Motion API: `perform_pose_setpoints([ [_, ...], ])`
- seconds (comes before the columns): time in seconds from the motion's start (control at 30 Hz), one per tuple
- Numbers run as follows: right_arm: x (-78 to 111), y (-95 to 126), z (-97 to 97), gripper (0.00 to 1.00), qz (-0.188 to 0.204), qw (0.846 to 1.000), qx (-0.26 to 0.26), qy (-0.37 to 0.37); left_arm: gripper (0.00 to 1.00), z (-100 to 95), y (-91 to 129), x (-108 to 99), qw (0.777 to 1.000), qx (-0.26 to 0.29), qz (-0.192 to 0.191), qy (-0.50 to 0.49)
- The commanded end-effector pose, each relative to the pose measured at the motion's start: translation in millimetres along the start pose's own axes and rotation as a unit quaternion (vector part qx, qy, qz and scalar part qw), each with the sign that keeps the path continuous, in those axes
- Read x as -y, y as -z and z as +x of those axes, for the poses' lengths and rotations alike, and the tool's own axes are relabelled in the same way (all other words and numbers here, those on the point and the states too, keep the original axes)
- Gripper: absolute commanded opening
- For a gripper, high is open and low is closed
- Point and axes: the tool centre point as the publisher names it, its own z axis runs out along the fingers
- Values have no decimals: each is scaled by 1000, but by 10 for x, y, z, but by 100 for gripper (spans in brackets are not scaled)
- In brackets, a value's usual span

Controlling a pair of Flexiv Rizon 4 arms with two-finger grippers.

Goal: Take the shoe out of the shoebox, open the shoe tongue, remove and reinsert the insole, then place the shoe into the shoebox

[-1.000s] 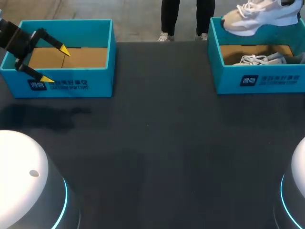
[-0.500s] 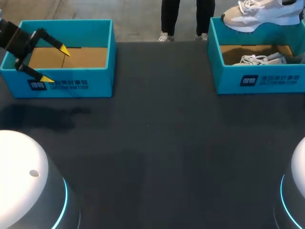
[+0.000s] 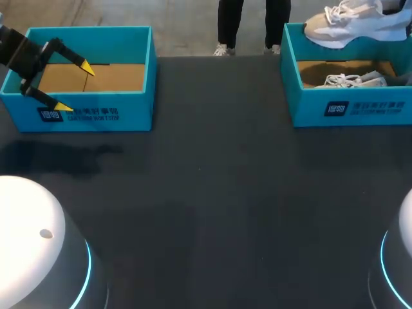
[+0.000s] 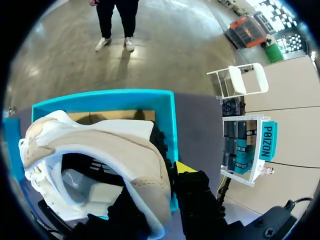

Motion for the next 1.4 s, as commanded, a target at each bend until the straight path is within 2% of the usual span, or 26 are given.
perform_pose_setpoints([
  [0.03, -38, -141, 26, 0, 7, 1000, 0, 0, 100, 1, 6, 2, 1000, -1, -1, 0],
  [0.27, -43, -335, 101, 0, 16, 1000, 4, -5, 100, 1, 6, 2, 1000, -1, -1, 0],
  [0.93, -142, -670, 286, 0, 36, 999, 13, 10, 100, 1, 6, 2, 1000, -1, -1, 0],
  [1.4, -206, -865, 318, 0, 43, 999, 17, 7, 100, 1, 6, 2, 1000, -1, -1, 0],
])
